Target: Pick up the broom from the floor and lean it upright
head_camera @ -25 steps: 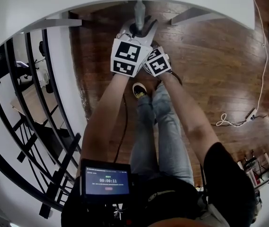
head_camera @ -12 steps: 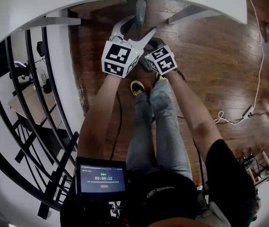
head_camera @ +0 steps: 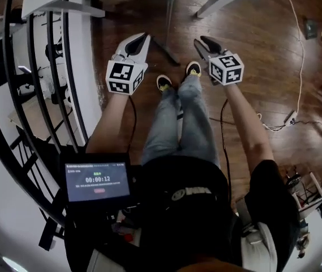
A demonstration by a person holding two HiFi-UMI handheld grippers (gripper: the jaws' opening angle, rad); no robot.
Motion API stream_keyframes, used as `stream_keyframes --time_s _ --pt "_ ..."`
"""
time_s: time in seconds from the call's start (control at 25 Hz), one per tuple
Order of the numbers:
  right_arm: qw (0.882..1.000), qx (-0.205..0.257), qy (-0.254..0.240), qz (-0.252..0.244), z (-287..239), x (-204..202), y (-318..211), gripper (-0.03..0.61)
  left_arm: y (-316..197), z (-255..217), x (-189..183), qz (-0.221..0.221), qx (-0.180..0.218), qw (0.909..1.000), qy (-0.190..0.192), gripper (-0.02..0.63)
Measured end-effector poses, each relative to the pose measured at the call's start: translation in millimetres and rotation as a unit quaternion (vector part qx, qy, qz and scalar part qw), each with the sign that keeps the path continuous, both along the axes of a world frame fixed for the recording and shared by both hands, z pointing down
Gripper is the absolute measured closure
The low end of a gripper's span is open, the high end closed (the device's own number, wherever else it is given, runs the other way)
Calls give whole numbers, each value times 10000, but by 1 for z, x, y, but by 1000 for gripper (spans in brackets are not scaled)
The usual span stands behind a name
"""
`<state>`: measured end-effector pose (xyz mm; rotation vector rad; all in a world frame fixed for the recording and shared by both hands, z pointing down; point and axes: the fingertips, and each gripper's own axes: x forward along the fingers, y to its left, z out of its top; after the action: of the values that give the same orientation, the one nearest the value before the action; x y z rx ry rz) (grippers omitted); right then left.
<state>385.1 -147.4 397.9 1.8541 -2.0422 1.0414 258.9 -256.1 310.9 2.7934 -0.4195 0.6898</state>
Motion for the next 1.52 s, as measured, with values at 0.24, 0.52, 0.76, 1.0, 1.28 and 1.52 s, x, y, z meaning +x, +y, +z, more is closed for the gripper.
stream_keyframes --time_s 0.24,0.52,0.76,1.0,1.28,1.52 --pt "9949 967 103 285 -186 -120 183 463 206 -133 -142 -58 148 9993 347 595" --pt "9895 1401 251 -257 -248 -172 214 512 254 -207 -152 -323 596 9938 879 595" --pt "9789 1734 -59 -1078 -272 -187 175 529 226 -240 -133 -855 885 9865 1081 595" --pt "9718 1989 310 -1225 -304 -188 164 574 231 -255 -125 -1082 904 9836 1129 595" --pt "9592 2527 631 -1100 -350 -189 168 575 250 -296 -98 -822 1107 9792 1490 595" --pt "9576 2666 468 -989 -378 -159 161 575 245 -324 -75 -957 1194 9766 1510 595"
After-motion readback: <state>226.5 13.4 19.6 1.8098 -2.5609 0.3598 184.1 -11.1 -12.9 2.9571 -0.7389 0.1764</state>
